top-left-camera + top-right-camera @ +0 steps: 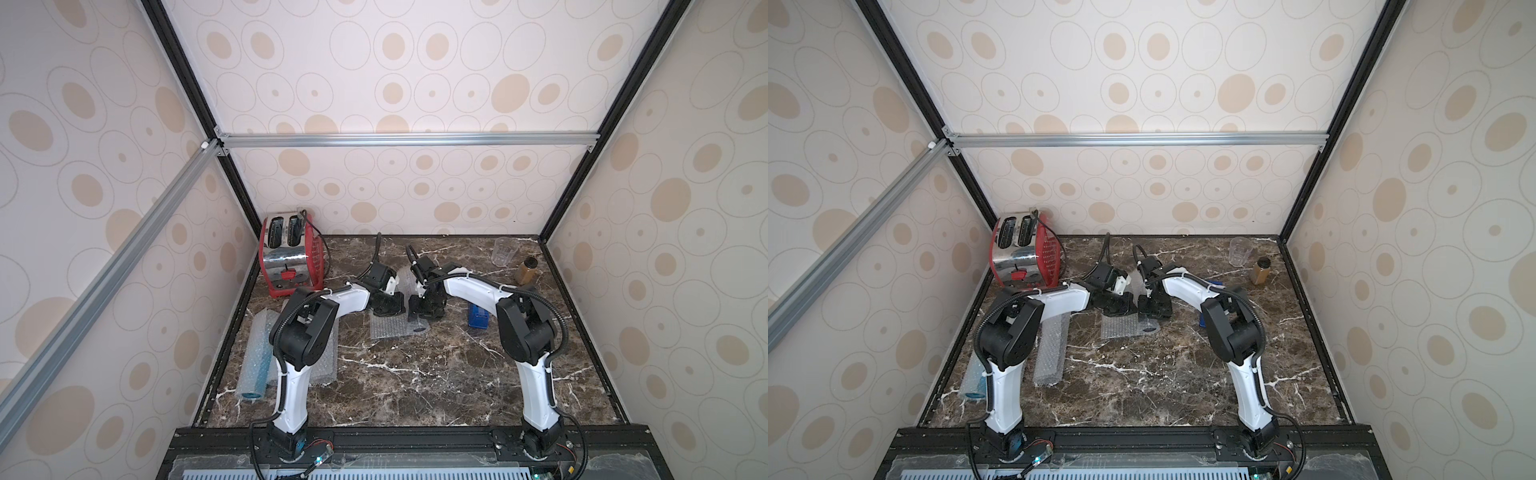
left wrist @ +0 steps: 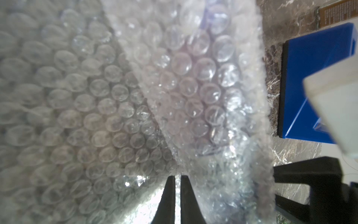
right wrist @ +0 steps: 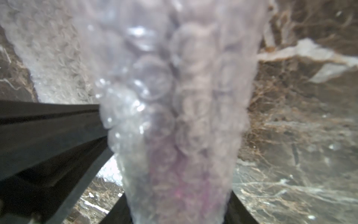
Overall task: Wrap wine bottles in bubble wrap
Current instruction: Wrap the wine bottle in bubble wrap.
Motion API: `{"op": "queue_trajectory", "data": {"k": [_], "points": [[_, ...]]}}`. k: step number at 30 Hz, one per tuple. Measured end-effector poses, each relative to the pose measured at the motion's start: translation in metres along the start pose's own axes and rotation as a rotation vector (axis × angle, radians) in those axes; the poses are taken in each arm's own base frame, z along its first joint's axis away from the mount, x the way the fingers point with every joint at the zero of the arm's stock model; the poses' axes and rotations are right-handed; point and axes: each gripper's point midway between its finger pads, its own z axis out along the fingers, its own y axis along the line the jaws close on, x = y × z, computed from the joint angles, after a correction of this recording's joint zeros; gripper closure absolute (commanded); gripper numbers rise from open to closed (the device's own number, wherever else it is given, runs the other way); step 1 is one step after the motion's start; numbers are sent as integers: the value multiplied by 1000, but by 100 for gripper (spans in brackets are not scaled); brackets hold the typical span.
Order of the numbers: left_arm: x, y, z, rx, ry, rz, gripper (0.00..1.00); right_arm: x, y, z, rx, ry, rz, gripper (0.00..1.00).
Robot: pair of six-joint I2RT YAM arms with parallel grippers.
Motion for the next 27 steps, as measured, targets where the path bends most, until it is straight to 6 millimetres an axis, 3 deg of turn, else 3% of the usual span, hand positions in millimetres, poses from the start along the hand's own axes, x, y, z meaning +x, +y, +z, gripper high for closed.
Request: {"op": "queue_trajectory", "data": {"k": [4,11,15,18,22,24,27], "points": [[7,10,-10,-52,-4,-4,87,0,0,0,36,-6,-7,49],[-9,28,-81,-123,-167,-12,69,1,1,1,83,-16,-20,49],[-20,52,-102,-177,-250,-44,55,1,3,1,120,-15,-26,49],[-23,74,-99,-224,-257,-78,52,1,4,1,141,-14,-22,49],[-16,95,-78,-250,-211,-114,53,1,5,1,157,-17,-23,49],[-10,101,-65,-246,-178,-132,56,1,5,1,161,-17,-21,49],[-21,94,-59,-205,-190,-135,63,2,6,1,163,-17,-20,49]]}}
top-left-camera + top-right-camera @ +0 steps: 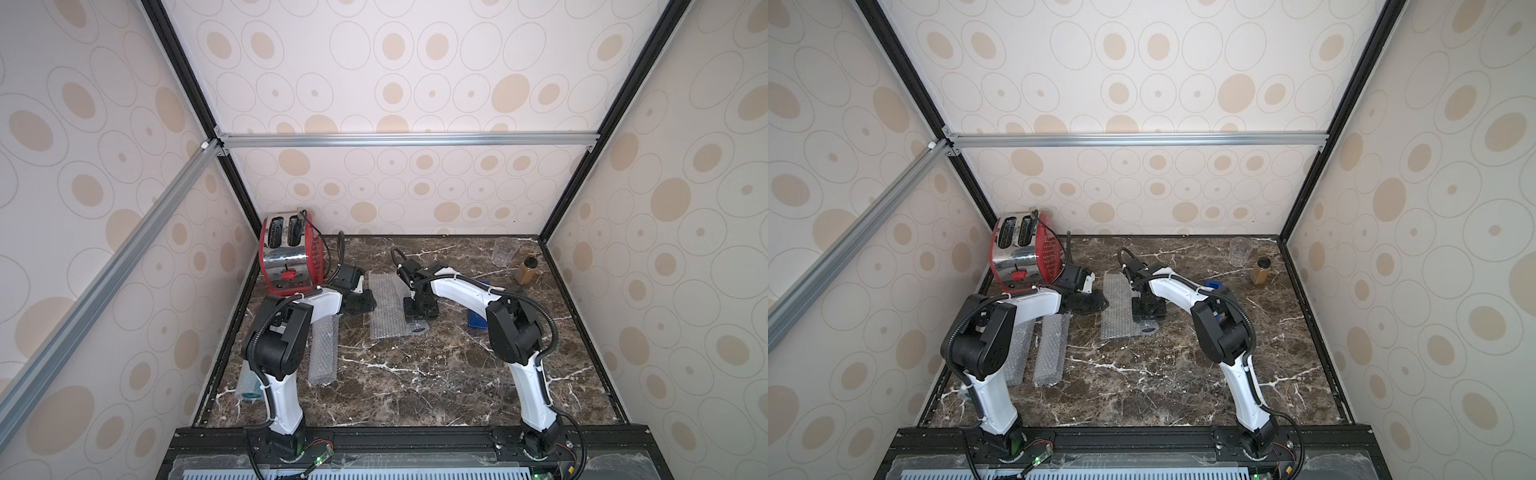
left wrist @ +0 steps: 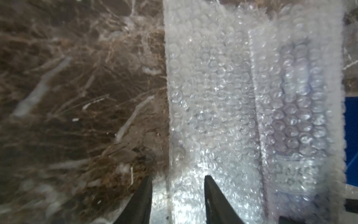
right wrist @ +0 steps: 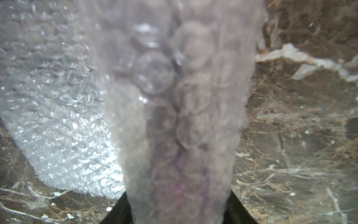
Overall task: Wrap wine bottles in bubble wrap
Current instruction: Wrap the wine bottle in bubble wrap.
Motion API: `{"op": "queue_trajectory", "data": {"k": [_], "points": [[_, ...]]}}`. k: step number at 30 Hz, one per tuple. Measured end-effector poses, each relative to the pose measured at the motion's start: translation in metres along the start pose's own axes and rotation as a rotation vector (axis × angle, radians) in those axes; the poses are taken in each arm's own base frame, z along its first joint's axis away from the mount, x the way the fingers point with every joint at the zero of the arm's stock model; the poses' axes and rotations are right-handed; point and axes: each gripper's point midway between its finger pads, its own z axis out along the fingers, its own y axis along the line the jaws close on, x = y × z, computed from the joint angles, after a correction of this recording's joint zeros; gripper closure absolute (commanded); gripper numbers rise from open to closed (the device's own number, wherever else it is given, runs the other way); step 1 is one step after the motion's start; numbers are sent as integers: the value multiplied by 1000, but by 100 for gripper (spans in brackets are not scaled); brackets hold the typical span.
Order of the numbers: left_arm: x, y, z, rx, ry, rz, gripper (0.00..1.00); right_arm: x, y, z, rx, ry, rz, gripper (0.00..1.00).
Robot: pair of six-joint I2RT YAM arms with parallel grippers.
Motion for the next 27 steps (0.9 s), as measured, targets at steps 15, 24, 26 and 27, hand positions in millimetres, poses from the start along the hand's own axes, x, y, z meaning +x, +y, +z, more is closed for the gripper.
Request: {"op": "queue_trajectory", "data": {"k": [15,24,26,27], "points": [[4,-15,5,94,32,-44,100,0,1,1,4,10,-6,50],[1,-55,-38,246,-23,-16,100,2,10,1,-20,16,-34,50],[4,-67,-39,284,-11,-10,100,3,13,2,-27,16,-40,50],[6,-74,-38,304,2,-11,100,3,15,2,-31,15,-47,50]]}}
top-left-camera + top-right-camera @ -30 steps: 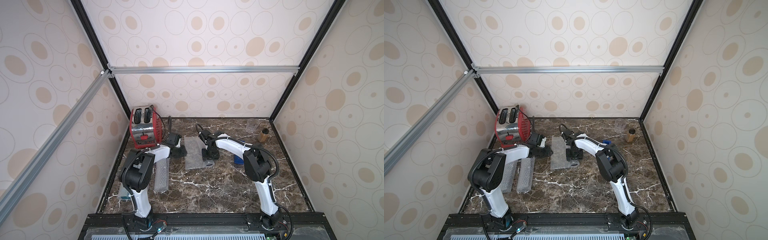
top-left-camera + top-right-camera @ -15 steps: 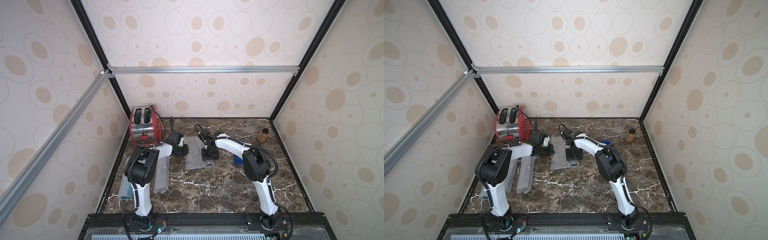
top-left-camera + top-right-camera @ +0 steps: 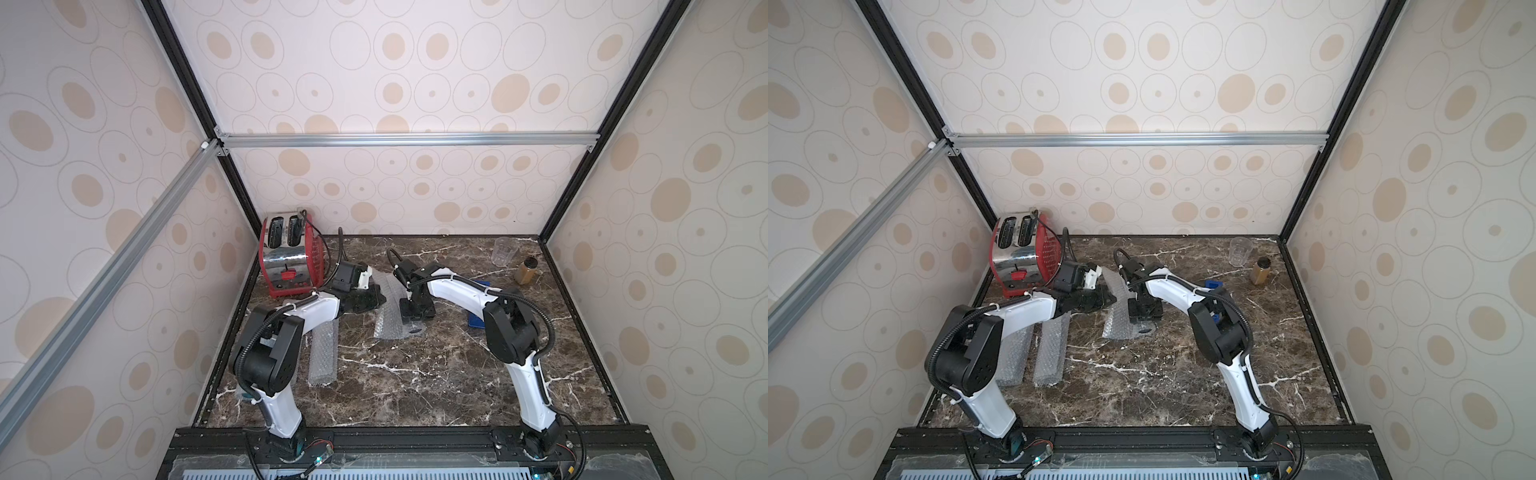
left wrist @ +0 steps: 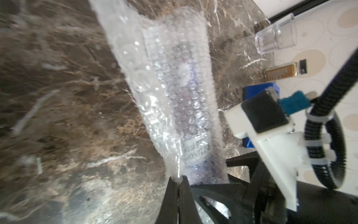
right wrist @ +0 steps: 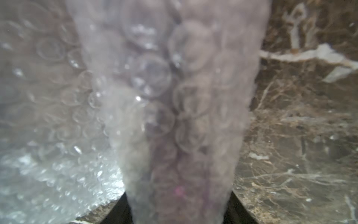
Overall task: Wrap wine bottles in bubble wrap
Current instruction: Wrap the wine bottle in bubble wrap.
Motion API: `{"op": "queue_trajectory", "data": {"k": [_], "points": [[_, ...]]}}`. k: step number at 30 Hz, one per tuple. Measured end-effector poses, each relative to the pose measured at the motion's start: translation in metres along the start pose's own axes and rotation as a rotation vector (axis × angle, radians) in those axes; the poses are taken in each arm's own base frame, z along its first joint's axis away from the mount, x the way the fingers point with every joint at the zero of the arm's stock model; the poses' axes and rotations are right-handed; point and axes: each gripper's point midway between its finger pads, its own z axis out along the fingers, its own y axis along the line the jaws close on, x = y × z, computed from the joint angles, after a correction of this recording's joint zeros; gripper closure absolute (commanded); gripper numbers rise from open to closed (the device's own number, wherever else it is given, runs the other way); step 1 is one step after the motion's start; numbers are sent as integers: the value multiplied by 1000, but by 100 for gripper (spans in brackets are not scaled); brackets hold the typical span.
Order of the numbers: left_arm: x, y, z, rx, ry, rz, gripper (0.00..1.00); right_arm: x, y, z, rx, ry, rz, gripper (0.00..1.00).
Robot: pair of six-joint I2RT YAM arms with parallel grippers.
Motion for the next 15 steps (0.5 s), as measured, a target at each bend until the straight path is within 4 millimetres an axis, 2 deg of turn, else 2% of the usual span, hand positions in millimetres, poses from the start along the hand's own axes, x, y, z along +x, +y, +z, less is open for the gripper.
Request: {"op": "queue_trajectory", "data": {"k": [8,15], "points": [[0,-46,26,137,90,-2,100,0,7,1,-31,-1,-45,50],[0,-50,42,169,159,-40,100,0,6,2,-46,9,-26,48]]}}
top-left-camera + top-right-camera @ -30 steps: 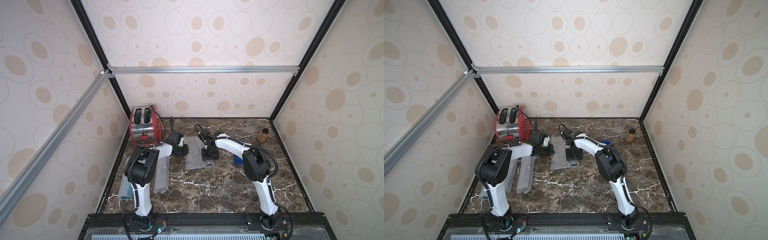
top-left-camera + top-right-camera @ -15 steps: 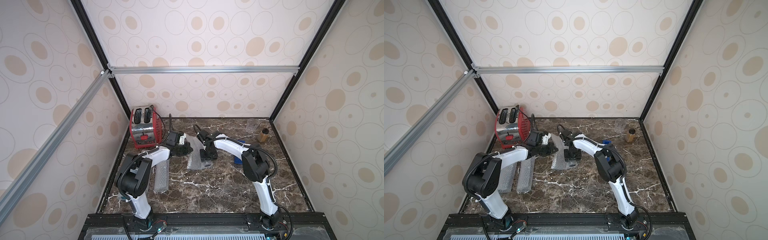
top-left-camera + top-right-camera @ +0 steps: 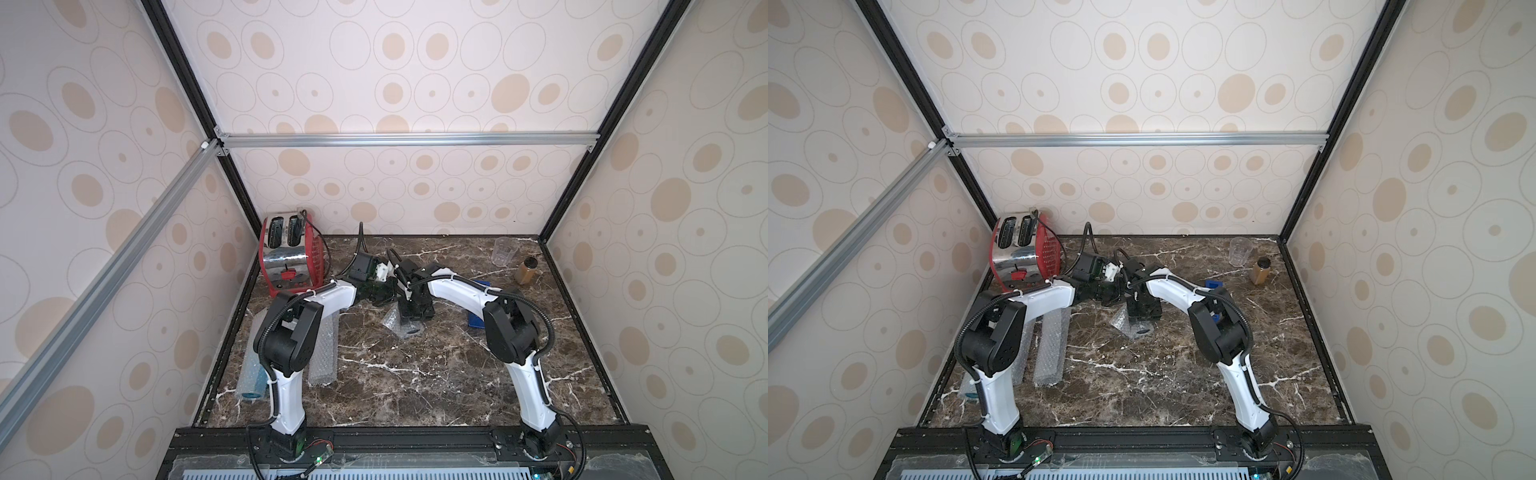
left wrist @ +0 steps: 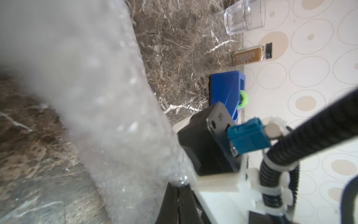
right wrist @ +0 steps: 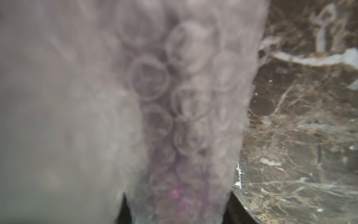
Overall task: Wrap wine bottles in bubble wrap
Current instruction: Wrap the wine bottle in bubble wrap.
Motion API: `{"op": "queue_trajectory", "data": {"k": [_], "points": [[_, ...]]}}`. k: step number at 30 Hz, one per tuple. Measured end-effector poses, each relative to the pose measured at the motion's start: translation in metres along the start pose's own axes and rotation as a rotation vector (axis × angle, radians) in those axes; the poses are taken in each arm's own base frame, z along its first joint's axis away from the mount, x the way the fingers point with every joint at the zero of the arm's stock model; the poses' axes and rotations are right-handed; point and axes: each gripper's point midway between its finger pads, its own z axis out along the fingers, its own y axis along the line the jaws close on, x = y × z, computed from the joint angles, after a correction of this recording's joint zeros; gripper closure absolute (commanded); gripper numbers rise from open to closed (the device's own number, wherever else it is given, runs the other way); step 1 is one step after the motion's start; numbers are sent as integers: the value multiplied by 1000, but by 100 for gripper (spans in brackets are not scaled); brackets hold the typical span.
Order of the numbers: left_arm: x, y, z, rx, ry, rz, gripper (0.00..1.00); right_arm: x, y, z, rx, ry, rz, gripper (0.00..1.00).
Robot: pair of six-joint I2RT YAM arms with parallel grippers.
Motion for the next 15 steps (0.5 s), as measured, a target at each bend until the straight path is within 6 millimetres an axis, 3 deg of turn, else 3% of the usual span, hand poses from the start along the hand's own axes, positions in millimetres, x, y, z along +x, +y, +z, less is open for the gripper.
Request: {"op": "queue_trajectory", "data": {"k": [6,15], "points": [[2,17,19,-13,55,-38,100,0,-2,0,4,-1,-18,39],[-1,14,24,0,63,-28,100,0,-2,-10,-11,-44,-58,28]]}}
